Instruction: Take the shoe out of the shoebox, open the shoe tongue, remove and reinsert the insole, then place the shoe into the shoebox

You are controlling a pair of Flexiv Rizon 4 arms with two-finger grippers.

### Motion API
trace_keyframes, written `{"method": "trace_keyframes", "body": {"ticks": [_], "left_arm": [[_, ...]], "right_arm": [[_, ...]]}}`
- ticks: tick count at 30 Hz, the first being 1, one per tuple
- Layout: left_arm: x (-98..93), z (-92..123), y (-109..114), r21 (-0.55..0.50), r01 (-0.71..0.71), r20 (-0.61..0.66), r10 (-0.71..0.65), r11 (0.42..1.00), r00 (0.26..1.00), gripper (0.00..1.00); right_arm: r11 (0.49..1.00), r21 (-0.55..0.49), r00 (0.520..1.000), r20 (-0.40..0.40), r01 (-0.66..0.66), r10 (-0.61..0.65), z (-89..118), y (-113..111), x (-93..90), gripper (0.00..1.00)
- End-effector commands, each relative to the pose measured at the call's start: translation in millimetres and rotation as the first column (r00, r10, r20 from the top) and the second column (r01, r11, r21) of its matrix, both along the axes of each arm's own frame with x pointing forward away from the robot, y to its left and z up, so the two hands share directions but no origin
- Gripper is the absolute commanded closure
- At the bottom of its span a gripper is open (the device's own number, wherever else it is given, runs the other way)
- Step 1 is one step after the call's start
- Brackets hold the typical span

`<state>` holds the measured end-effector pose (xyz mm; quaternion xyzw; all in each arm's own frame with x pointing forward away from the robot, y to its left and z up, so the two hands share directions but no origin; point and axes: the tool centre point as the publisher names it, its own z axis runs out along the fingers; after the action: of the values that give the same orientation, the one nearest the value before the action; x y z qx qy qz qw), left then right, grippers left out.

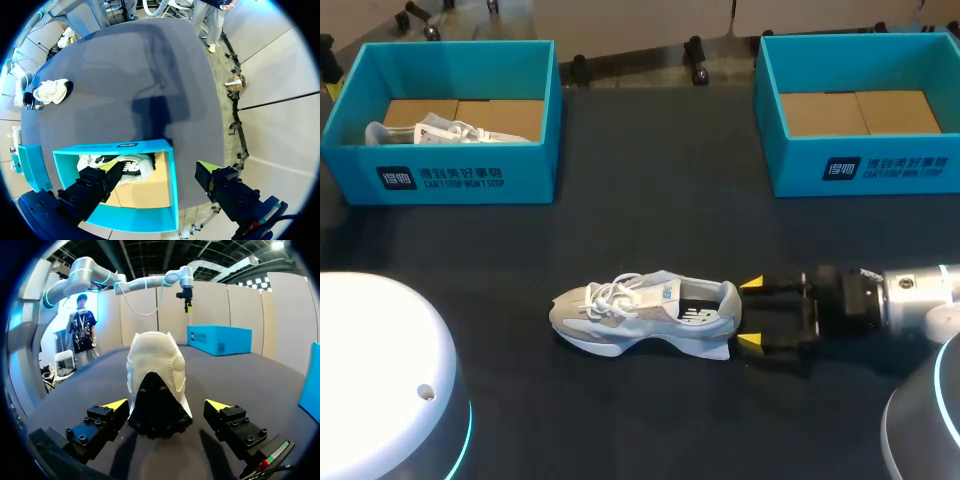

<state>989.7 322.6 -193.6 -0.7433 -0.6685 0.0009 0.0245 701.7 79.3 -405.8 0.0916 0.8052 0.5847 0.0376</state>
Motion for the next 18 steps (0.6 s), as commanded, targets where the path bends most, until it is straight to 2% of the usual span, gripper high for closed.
{"method": "trace_keyframes", "body": {"ticks": [1,18], "left_arm": [[-1.6,0.1,0.0,0.001,0.001,0.004,-0.001,1.0,1.0,0.0],[-1.6,0.1,0.0,0.001,0.001,0.004,-0.001,1.0,1.0,0.0]], "right_arm": [[1.0,-0.008,1.0,0.002,-0.009,0.009,-1.1,9.6,4.5,0.0],[0.999,-0.01,0.999,0.012,-0.043,0.043,-5.9,22.8,1.0,0.0]]}}
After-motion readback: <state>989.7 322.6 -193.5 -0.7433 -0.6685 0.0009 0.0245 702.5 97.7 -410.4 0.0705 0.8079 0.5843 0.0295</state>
